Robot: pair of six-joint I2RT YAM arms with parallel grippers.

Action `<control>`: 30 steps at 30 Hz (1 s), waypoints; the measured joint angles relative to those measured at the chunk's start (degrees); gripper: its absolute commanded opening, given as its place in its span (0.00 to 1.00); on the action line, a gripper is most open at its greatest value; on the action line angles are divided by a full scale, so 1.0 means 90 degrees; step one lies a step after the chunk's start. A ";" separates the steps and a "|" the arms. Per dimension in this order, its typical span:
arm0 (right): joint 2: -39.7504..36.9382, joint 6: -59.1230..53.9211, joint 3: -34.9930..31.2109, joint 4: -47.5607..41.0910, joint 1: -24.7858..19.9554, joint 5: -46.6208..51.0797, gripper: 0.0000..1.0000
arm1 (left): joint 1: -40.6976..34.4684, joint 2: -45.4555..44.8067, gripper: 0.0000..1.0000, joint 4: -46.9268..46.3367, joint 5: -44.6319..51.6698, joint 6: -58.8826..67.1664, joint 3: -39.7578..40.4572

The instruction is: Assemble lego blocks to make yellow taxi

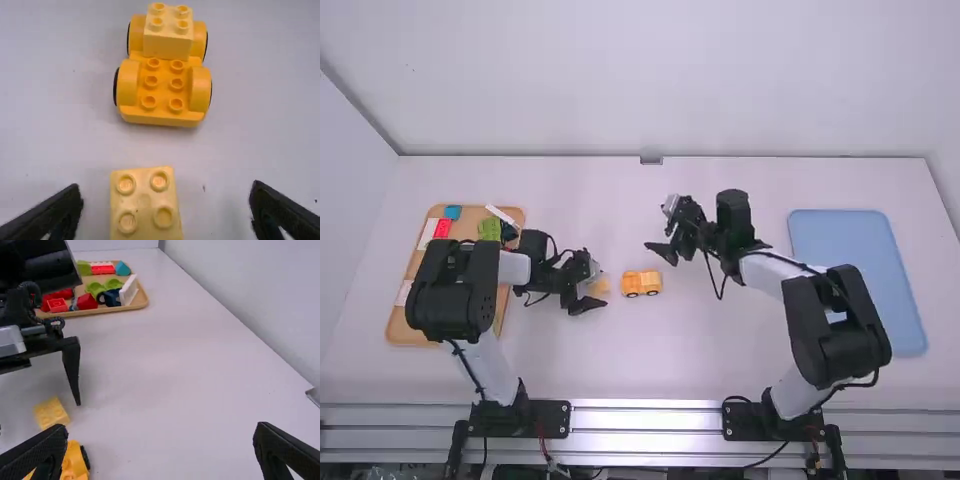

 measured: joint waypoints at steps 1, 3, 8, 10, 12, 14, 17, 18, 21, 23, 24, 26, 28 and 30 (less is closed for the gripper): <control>0.0000 0.0005 0.0000 0.0002 0.0015 0.0027 0.98 | 0.0002 0.0002 0.80 -0.0002 -0.0027 -0.0010 0.0000; 0.0000 0.0019 0.0000 -0.0007 0.0087 0.0126 0.99 | 0.0005 0.0000 0.77 0.0097 -0.0066 -0.0010 -0.0015; 0.0000 0.0002 0.0002 -0.0007 0.0027 0.0253 0.98 | 0.0012 0.0002 0.72 0.0748 -0.0029 -0.0044 -0.0231; 0.0000 0.0024 0.0000 -0.0007 -0.0041 0.0279 0.98 | 0.0012 0.0000 0.71 0.1161 -0.0044 -0.0170 -0.0444; 0.0000 0.0032 0.0002 -0.0007 -0.0078 0.0296 0.98 | 0.0012 0.0000 0.70 0.1494 -0.0066 -0.0272 -0.0619; 0.0000 0.0010 0.0000 -0.0010 -0.0102 0.0301 0.99 | 0.0012 0.0000 0.66 0.2008 -0.0056 -0.0437 -0.0860; 0.0000 0.0032 0.0000 -0.0005 -0.0080 0.0304 0.99 | 0.0015 0.0002 0.66 0.2637 -0.0029 -0.0755 -0.1100; 0.0000 0.0034 0.0000 -0.0010 -0.0058 0.0306 0.99 | 0.0015 0.0000 0.66 0.2810 -0.0036 -0.0896 -0.1146; 0.0000 0.0027 0.0000 -0.0007 0.0078 0.0321 0.99 | 0.0015 0.0000 0.65 0.3096 -0.0034 -0.1263 -0.1226; 0.0000 0.0010 0.0000 -0.0002 0.0160 0.0342 0.98 | 0.0015 0.0000 0.61 0.3121 -0.0036 -0.1416 -0.1277; 0.0000 0.0015 0.0002 -0.0002 0.0180 0.0350 0.99 | 0.0012 0.0000 0.61 0.3121 -0.0041 -0.1423 -0.1294; 0.0000 0.0010 0.0002 -0.0002 0.0223 0.0393 0.98 | 0.0015 0.0000 0.59 0.3121 -0.0063 -0.1511 -0.1348; 0.0002 0.0015 0.0000 -0.0007 0.0226 0.0469 0.99 | 0.0015 0.0000 0.57 0.3162 -0.0063 -0.1540 -0.1389; 0.0000 0.0032 0.0002 -0.0012 0.0211 0.0532 0.99 | 0.0015 0.0000 0.53 0.3254 -0.0073 -0.1559 -0.1423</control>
